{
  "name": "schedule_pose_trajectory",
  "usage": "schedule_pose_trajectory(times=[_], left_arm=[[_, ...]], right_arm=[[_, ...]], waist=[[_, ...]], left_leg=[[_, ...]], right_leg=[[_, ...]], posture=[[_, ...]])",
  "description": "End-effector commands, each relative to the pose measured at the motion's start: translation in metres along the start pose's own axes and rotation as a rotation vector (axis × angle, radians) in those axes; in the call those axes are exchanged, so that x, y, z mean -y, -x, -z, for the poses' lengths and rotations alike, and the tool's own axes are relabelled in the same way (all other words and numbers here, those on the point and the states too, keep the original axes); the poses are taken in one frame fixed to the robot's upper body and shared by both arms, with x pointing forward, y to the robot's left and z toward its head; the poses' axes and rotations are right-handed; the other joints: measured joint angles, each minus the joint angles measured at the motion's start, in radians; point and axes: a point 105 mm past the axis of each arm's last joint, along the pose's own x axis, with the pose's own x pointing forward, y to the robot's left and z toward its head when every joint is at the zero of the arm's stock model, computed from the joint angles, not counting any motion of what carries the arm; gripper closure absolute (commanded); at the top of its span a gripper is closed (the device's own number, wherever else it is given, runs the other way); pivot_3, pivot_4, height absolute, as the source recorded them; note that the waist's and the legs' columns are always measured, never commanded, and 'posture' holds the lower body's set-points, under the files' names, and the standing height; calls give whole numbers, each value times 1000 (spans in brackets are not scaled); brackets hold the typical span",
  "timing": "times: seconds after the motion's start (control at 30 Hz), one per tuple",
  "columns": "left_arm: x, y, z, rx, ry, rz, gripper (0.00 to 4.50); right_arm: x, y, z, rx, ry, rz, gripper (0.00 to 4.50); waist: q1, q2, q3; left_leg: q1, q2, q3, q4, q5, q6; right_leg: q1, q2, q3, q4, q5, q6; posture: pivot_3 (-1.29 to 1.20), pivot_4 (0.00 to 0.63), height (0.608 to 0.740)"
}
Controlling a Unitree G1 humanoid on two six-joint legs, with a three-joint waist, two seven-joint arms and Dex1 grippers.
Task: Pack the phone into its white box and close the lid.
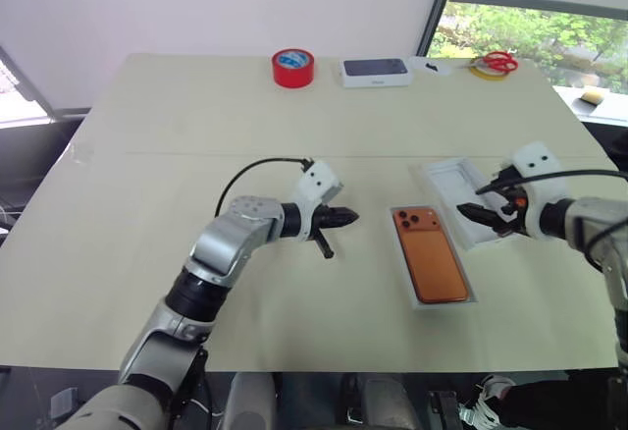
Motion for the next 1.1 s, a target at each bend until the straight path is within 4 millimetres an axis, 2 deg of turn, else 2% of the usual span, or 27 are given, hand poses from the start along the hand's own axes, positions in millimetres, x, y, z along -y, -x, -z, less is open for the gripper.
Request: schedule_pose_trajectory(times=[0.03, 0.23, 0.6, 0.77, 0.83, 0.9, 1.07, 1.1], left_arm=[[14, 12, -10, 50, -115, 92, 4500], [18, 26, -11, 85, -132, 130, 4500], [22, 26, -7, 84, -138, 128, 4500], [23, 26, -5, 78, -137, 129, 4500], [24, 25, -4, 72, -140, 135, 4500], [25, 24, -3, 71, -141, 138, 4500], [27, 22, -4, 76, -137, 143, 4500], [27, 22, -3, 77, -136, 143, 4500]], right_arm=[[5, -6, -6, -16, -41, 3, 572], [5, -20, -7, -61, -52, -17, 572], [8, -44, -10, -126, -33, -37, 572], [0, -54, -9, -170, -54, -100, 572], [-5, -58, -8, -188, -76, -129, 1094], [-6, -59, -8, -203, -83, -138, 1837], [-6, -56, -7, -231, -59, -149, 4463], [-5, -55, -7, -233, -59, -148, 4463]], waist=[[-2, 1, 0], [-4, 1, 0], [-20, 1, 0], [-20, 1, 0], [-21, 1, 0], [-21, 1, 0], [-21, 1, 0], [-20, 1, 0]], left_leg=[[0, 0, 0, 0, 0, 0], [0, 0, 0, 0, 0, 0], [0, 0, 1, 0, 0, 0], [0, 0, 1, 0, 0, 0], [0, 0, 1, 0, 0, 0], [0, 1, 1, 0, 0, -1], [0, 1, 1, 0, 0, 0], [0, 1, 1, 0, 0, 0]], right_leg=[[0, 0, 0, 0, 0, 0], [-1, 0, 0, 1, 0, 0], [-1, 0, 0, 1, 0, 0], [-1, 0, 0, 1, 0, 0], [-1, 0, 0, 2, 0, 0], [-1, 0, 0, 2, 0, 0], [-1, 0, 0, 2, 0, 0], [-1, 0, 0, 2, 0, 0]], posture=[[0, 150, 730], [0, 150, 730], [0, 150, 730], [0, 150, 730], [0, 150, 730], [0, 150, 730], [0, 150, 730], [0, 150, 730]])
